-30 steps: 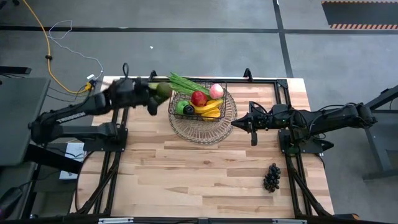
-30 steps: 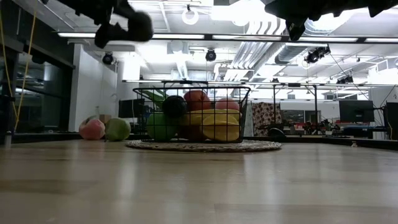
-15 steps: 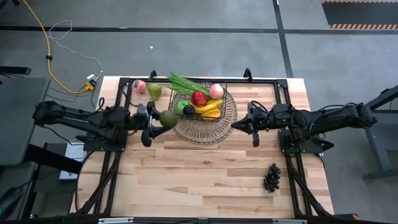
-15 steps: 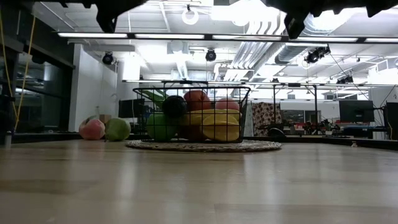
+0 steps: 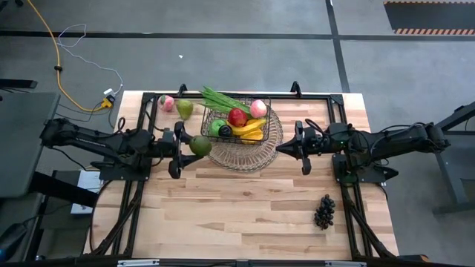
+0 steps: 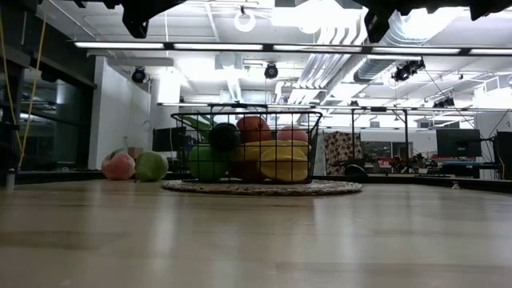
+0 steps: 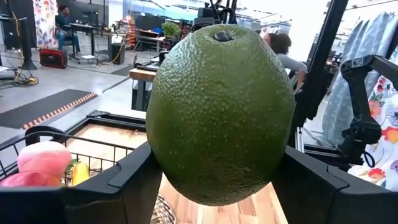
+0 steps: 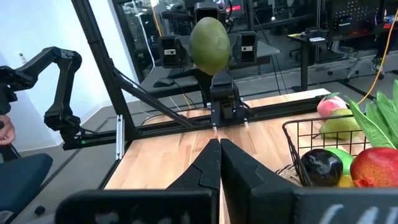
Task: Build produce basket
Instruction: Put the lime into the black wire basket
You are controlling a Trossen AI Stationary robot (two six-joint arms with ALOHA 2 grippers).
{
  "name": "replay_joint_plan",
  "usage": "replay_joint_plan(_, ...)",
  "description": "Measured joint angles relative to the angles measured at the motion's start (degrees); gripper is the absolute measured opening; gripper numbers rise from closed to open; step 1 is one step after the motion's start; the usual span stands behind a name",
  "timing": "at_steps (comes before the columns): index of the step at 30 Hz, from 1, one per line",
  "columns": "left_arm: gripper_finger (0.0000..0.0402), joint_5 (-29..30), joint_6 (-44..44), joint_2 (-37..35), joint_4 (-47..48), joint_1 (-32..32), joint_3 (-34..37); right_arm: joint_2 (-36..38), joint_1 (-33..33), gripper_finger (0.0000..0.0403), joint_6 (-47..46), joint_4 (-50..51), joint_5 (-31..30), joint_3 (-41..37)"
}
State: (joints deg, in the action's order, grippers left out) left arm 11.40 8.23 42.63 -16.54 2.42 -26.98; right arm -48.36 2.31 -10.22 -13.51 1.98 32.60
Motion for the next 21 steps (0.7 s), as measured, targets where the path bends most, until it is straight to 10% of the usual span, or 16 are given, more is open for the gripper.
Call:
replay_joint_plan(15, 0.0254, 3.5, 2.3, 0.0, 0.3, 0.0, -0.2, 0.0, 0.0, 0.0000, 0.0, 0.4, 0.0, 0.0)
replay_joint_plan(21, 0.0254, 8.7, 5.6, 6.5, 16.2, -4.5, -10.7, 0.0, 0.0, 0.0000, 0.0, 0.4, 0.0, 0.0)
